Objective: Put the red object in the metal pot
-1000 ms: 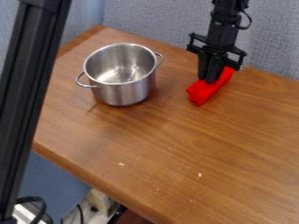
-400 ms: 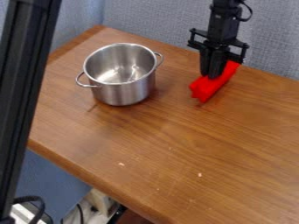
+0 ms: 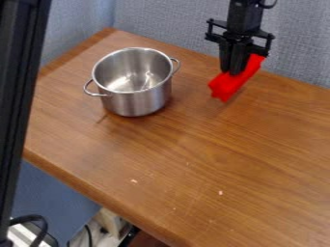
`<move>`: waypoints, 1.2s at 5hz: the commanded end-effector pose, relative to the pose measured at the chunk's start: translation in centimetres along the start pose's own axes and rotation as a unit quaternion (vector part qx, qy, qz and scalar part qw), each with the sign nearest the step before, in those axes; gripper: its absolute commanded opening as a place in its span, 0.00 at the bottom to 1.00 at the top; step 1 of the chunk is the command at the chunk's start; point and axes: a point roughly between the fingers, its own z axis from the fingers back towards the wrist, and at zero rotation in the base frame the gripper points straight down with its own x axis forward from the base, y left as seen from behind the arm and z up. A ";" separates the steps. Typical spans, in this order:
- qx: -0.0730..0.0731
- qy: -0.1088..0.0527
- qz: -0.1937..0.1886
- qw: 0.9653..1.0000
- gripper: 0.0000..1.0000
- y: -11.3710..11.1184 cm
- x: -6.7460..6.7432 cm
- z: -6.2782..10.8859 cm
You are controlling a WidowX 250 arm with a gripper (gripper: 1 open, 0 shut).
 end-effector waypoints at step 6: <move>-0.004 -0.075 0.036 0.996 0.00 1.1 -1.0 5.6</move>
